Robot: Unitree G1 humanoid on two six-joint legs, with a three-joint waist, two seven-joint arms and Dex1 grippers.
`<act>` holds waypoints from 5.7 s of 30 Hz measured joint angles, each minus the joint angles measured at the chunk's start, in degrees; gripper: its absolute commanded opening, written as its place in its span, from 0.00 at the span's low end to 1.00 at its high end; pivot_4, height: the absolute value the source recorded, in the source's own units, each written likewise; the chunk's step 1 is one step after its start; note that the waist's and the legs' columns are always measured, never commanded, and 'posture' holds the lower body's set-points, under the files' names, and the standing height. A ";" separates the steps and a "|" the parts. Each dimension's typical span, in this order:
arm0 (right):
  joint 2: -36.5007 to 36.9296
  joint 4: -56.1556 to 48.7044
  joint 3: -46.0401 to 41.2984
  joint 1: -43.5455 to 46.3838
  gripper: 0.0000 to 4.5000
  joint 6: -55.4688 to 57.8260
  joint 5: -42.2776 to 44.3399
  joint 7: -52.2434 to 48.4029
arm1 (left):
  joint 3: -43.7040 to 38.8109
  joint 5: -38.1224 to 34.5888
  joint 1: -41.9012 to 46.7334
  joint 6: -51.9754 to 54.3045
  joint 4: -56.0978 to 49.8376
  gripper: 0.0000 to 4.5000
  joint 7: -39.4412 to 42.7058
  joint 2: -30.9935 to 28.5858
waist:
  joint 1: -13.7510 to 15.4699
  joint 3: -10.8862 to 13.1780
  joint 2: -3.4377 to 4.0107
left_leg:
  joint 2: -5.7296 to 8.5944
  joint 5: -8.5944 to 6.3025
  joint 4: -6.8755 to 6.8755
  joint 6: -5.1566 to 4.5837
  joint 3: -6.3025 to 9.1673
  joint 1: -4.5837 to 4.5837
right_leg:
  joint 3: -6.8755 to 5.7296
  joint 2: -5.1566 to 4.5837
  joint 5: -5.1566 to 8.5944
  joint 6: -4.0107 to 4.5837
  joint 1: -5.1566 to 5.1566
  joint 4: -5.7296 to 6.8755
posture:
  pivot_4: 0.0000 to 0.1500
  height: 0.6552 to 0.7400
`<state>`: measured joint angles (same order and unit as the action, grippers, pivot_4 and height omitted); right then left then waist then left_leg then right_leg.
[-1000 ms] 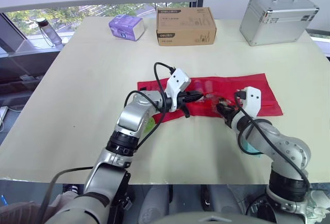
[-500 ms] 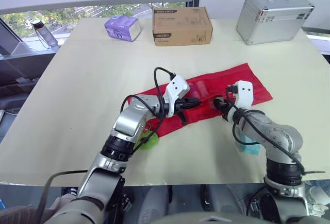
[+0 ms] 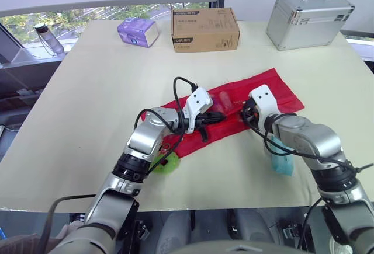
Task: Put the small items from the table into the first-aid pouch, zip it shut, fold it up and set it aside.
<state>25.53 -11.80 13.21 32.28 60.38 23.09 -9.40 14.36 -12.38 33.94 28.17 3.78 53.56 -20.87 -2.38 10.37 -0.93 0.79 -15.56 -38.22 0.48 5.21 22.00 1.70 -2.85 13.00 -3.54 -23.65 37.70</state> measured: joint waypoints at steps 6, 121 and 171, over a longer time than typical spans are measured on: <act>-1.18 4.18 0.52 1.95 0.41 -2.87 -3.12 -4.06 | 0.23 0.87 0.02 -0.49 0.39 0.00 0.03 0.03 | 0.04 0.00 0.00 | 0.00 0.00 0.00 0.00 0.01 0.01 | -0.01 -0.01 0.00 0.00 0.00 -0.02 | 1.00 1.00; 21.82 -33.68 -66.29 -58.93 1.00 -24.97 27.28 -45.70 | 7.48 10.24 6.81 -7.66 9.36 0.53 0.37 2.47 | 1.63 0.13 -0.02 | 0.02 -0.01 -0.07 0.00 -0.06 -0.03 | 0.03 -0.01 0.03 -0.05 0.10 -0.01 | 1.00 1.00; 20.30 -19.24 -29.57 -43.24 0.81 -10.11 17.39 -20.39 | 3.17 11.63 10.73 -12.23 17.05 0.00 -2.63 11.58 | 1.73 0.11 -0.01 | 0.05 0.00 -0.11 0.00 -0.07 0.00 | 0.05 -0.03 0.02 -0.05 0.10 -0.02 | 1.00 1.00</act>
<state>45.83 -31.05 -16.36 -10.96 50.27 40.48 -29.79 17.52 -0.75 44.67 15.93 20.83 50.93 -9.30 -0.66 10.49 -0.94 0.84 -15.56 -38.32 0.48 5.15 22.00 1.75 -2.88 13.03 -3.59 -23.55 37.68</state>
